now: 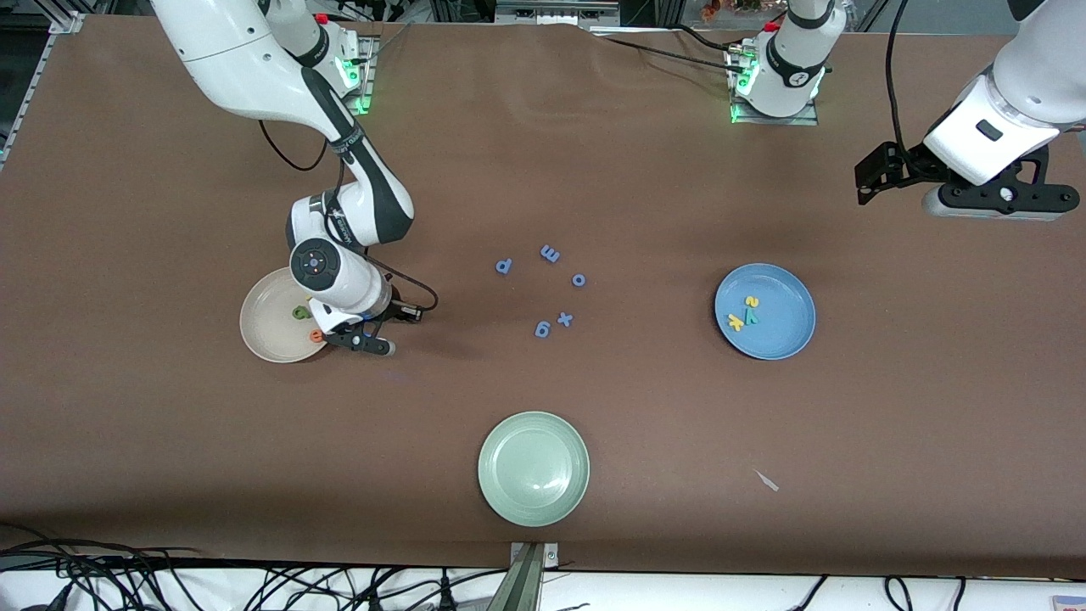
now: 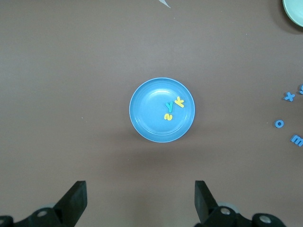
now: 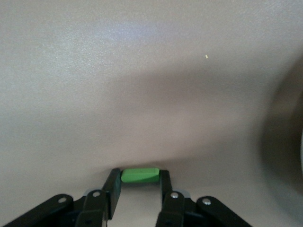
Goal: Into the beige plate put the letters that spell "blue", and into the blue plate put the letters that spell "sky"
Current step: 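Place the green bar in the white plate and release it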
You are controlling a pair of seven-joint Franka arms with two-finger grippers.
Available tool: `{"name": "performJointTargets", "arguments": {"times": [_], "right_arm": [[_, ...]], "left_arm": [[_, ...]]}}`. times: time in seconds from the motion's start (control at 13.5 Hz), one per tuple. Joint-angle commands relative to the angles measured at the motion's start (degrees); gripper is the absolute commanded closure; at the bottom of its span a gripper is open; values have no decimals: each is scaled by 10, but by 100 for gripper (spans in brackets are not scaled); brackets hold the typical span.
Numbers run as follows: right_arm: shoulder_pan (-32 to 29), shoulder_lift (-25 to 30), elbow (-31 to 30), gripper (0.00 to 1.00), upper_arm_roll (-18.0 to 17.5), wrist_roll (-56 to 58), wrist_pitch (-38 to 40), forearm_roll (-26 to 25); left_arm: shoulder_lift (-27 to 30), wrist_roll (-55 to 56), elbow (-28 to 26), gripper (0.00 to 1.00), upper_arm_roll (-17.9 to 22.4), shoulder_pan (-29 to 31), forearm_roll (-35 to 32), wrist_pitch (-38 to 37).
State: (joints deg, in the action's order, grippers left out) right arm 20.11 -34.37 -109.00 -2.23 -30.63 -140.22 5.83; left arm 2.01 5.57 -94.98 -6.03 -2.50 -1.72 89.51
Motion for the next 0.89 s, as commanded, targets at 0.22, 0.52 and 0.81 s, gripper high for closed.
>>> {"name": "performJointTargets", "arguments": {"times": [0.22, 0.52, 0.81], "right_arm": [[0, 6, -6, 66, -3, -2, -5, 2], [-6, 16, 36, 68, 1, 12, 64, 2], [-9, 44, 56, 68, 46, 93, 148, 1]], "left_arm": [[-4, -7, 18, 0, 0, 4, 13, -14], [-3, 0, 19, 0, -1, 2, 15, -14], [-3, -4, 19, 0, -1, 2, 15, -14]]}}
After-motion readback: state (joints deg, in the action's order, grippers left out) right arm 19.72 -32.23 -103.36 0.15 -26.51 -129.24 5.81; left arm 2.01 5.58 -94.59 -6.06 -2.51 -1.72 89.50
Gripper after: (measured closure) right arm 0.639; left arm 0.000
